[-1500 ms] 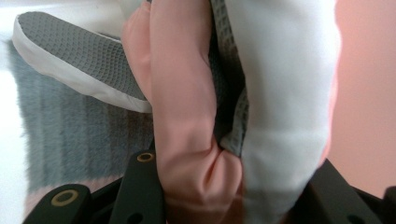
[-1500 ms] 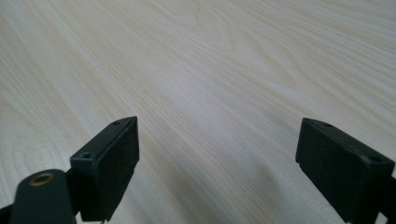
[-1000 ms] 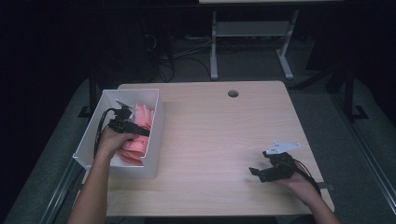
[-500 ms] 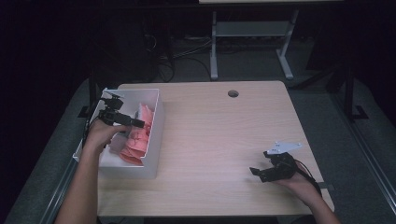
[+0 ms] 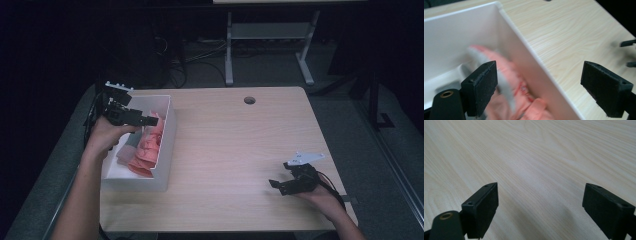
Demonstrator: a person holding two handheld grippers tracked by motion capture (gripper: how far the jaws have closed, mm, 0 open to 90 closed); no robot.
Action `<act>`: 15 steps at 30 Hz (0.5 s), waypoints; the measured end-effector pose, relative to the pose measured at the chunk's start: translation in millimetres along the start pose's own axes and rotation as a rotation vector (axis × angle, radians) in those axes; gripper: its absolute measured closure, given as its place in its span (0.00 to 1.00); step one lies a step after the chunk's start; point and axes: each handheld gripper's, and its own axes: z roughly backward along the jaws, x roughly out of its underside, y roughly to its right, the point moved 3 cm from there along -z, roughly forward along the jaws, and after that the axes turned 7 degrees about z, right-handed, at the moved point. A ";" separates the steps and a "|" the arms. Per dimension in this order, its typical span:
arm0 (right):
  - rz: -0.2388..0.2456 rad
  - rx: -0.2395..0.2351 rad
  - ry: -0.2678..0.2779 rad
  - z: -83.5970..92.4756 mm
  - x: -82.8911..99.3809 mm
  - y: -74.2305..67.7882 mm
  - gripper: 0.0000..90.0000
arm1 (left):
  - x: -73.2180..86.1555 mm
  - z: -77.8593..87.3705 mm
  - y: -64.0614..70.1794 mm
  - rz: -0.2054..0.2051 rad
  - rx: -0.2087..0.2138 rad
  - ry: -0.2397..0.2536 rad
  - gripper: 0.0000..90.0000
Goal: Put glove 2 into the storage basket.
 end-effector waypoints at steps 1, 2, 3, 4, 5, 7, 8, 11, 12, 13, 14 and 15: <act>0.000 0.000 0.000 -0.1 0.2 0.5 0.14 | -1.3 -1.2 6.1 -0.011 0.008 0.006 0.15; -0.004 0.002 -0.004 0.1 0.4 0.6 0.14 | -2.4 -2.7 12.4 -0.019 0.013 0.008 0.15; -0.005 0.003 -0.003 0.2 0.3 0.9 0.14 | -3.1 -4.3 18.2 -0.039 0.021 0.004 0.15; -0.006 0.004 -0.002 0.5 0.2 0.9 0.14 | -3.8 -6.4 24.4 -0.049 0.029 0.007 0.15; -0.006 0.004 -0.001 0.8 0.0 0.7 0.14 | -4.3 -9.8 32.1 -0.056 0.038 0.009 0.15; 0.000 0.006 -0.002 0.6 0.1 0.6 0.14 | -4.1 -16.2 43.6 -0.082 0.053 0.006 0.15; 0.005 0.008 -0.002 0.5 0.1 0.4 0.15 | -3.9 -19.4 48.2 -0.089 0.062 0.006 0.15; 0.007 0.008 -0.001 0.8 -0.3 0.3 0.14 | -2.5 -31.3 64.9 -0.115 0.084 0.000 0.15; 0.007 0.009 0.000 0.9 -0.3 0.3 0.14 | -2.0 -35.3 70.0 -0.119 0.092 0.004 0.15; 0.008 0.009 -0.001 0.9 -0.2 0.4 0.14 | -1.4 -38.2 73.5 -0.123 0.097 0.004 0.15; 0.009 0.010 -0.002 0.9 -0.1 0.3 0.15 | -0.4 -42.9 79.0 -0.124 0.106 0.006 0.15; 0.011 0.010 -0.002 0.9 0.1 0.3 0.14 | 0.6 -46.5 83.1 -0.127 0.113 0.009 0.15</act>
